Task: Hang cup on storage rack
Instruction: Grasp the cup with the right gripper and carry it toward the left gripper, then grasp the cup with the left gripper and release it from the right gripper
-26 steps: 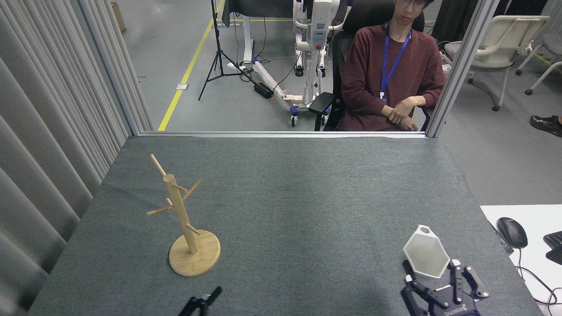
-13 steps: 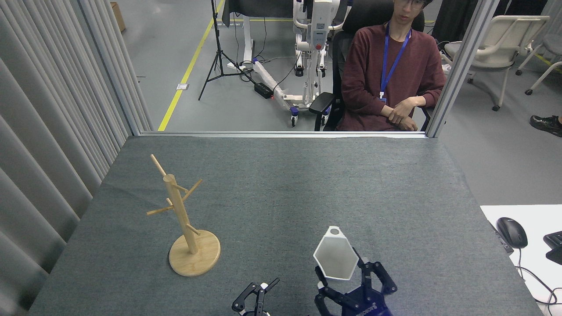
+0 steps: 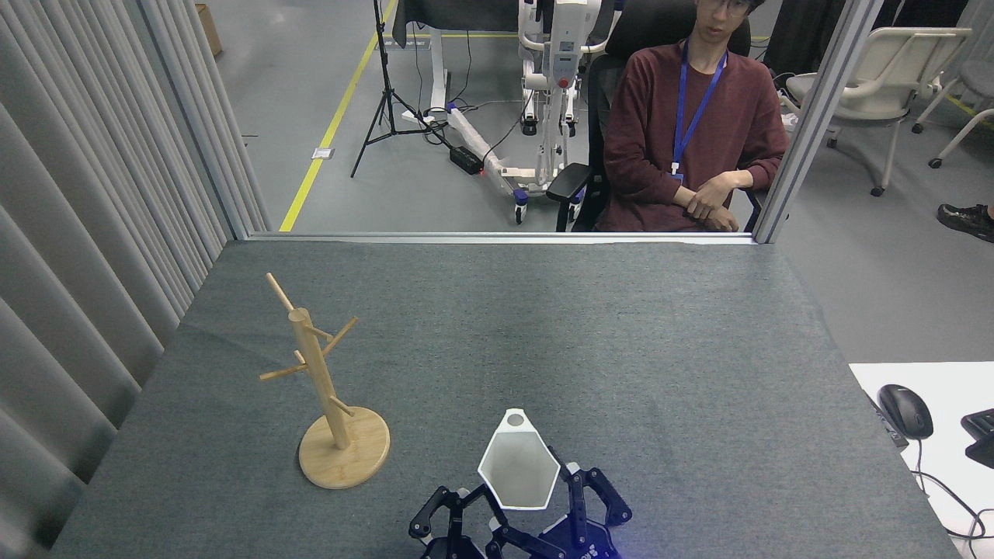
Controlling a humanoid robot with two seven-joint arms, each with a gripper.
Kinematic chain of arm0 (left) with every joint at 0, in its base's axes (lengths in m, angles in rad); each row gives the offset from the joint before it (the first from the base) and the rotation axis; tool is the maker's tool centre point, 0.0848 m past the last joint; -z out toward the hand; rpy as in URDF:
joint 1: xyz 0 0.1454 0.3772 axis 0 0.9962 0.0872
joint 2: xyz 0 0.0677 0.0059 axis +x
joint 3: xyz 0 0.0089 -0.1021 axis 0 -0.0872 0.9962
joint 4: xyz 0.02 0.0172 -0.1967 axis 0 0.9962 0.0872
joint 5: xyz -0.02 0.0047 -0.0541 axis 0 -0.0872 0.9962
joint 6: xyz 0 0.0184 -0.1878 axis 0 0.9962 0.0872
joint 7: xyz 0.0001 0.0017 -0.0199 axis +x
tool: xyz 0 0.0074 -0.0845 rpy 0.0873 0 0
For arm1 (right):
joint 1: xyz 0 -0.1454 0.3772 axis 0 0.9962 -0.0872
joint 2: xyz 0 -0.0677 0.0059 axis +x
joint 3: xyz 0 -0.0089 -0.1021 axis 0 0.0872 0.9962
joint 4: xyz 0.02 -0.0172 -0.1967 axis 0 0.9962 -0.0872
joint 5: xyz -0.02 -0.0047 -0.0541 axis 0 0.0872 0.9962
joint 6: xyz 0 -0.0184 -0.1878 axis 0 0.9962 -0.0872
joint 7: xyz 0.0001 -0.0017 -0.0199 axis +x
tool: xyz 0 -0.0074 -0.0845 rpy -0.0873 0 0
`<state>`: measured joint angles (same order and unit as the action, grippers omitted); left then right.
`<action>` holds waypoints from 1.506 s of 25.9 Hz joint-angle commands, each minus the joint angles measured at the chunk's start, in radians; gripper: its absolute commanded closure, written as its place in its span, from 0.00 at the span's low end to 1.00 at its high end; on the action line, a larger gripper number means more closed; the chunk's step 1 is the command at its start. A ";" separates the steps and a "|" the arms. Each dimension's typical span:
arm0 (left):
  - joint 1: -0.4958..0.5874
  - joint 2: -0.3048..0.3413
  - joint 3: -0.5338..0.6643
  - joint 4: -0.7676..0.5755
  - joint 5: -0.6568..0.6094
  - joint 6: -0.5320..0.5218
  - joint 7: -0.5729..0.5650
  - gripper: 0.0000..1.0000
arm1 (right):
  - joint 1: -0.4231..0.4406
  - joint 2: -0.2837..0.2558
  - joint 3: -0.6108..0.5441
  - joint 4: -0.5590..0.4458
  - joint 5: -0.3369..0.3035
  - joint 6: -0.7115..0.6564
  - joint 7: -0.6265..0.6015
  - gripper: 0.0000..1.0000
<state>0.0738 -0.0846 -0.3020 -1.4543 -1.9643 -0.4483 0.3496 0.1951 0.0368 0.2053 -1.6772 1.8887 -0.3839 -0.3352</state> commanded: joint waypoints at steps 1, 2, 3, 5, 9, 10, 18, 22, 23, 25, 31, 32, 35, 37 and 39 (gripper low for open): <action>-0.020 -0.003 0.008 0.005 0.035 0.002 -0.018 0.00 | 0.015 -0.006 0.006 0.001 0.001 0.000 -0.008 0.46; -0.025 -0.003 0.009 0.006 0.038 0.003 -0.018 0.00 | 0.017 -0.008 0.006 -0.001 0.001 0.000 -0.010 0.46; -0.026 -0.003 0.011 0.006 0.041 0.003 -0.018 0.00 | 0.020 -0.009 0.006 -0.001 0.001 0.002 -0.011 0.46; -0.026 -0.001 0.023 0.005 0.056 0.002 -0.018 0.00 | 0.026 -0.011 0.006 -0.001 0.001 0.002 -0.019 0.46; -0.029 -0.001 0.027 -0.006 0.067 -0.004 -0.020 0.00 | 0.027 -0.011 0.031 0.002 0.001 0.010 -0.019 0.46; -0.029 -0.001 0.027 -0.009 0.073 -0.006 -0.020 0.00 | 0.027 -0.009 0.039 0.004 0.001 0.019 -0.019 0.46; -0.031 0.000 0.026 -0.029 0.091 -0.009 -0.018 0.00 | 0.027 -0.011 0.065 0.004 0.018 0.037 -0.019 0.46; -0.037 0.006 0.026 -0.032 0.093 -0.015 -0.018 0.00 | 0.027 -0.011 0.066 0.004 0.018 0.037 -0.019 0.46; -0.037 0.009 0.026 -0.037 0.093 -0.024 -0.018 0.00 | 0.027 -0.011 0.065 0.004 0.018 0.037 -0.019 0.46; -0.037 0.011 0.024 -0.043 0.091 -0.038 -0.018 0.05 | 0.027 -0.011 0.065 0.004 0.018 0.039 -0.019 0.45; -0.032 0.017 0.023 -0.066 0.090 -0.041 -0.018 0.35 | 0.027 -0.011 0.063 0.004 0.018 0.039 -0.019 0.45; -0.032 0.017 0.023 -0.069 0.090 -0.043 -0.018 0.35 | 0.027 -0.011 0.063 0.004 0.018 0.039 -0.019 0.45; -0.029 0.019 0.023 -0.078 0.090 -0.053 -0.017 0.35 | 0.027 -0.009 0.062 0.004 0.018 0.039 -0.019 0.45; -0.029 0.019 0.023 -0.080 0.090 -0.055 -0.017 0.37 | 0.027 -0.009 0.063 0.004 0.018 0.039 -0.019 0.45; -0.029 0.019 0.023 -0.080 0.090 -0.055 -0.015 0.43 | 0.027 -0.009 0.062 0.004 0.018 0.046 -0.019 0.34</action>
<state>0.0441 -0.0663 -0.2790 -1.5319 -1.8745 -0.4981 0.3097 0.2226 0.0270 0.2677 -1.6738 1.9066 -0.3474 -0.3711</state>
